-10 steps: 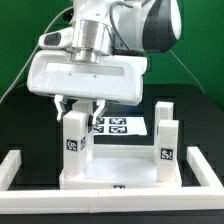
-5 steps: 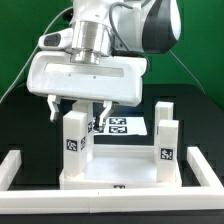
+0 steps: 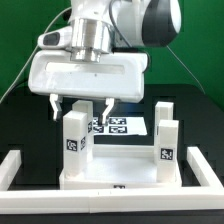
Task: Assemble desk
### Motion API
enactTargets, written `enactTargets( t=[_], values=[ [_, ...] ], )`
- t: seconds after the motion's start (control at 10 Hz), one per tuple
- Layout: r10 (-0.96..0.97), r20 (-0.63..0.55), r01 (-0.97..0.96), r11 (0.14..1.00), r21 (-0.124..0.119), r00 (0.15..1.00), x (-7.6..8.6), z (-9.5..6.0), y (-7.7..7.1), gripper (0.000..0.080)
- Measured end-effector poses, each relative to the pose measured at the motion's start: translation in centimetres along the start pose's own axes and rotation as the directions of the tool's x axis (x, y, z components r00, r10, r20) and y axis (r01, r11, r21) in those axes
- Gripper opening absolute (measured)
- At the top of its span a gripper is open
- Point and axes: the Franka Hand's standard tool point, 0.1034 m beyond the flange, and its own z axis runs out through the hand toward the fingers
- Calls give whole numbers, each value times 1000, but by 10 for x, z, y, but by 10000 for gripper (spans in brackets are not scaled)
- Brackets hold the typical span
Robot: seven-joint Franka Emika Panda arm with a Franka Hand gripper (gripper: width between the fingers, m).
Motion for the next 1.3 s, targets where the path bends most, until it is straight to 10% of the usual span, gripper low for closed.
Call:
enactTargets(
  t=[0.5, 0.8, 1.1, 1.3],
  values=[
    [49, 348, -72, 996, 56, 936, 4, 12, 8, 649],
    [47, 388, -61, 998, 25, 920, 21, 24, 17, 649],
    [173, 389, -177, 984, -25, 905, 20, 24, 18, 287],
    [297, 383, -291, 954, -74, 875, 20, 24, 18, 287]
  ],
)
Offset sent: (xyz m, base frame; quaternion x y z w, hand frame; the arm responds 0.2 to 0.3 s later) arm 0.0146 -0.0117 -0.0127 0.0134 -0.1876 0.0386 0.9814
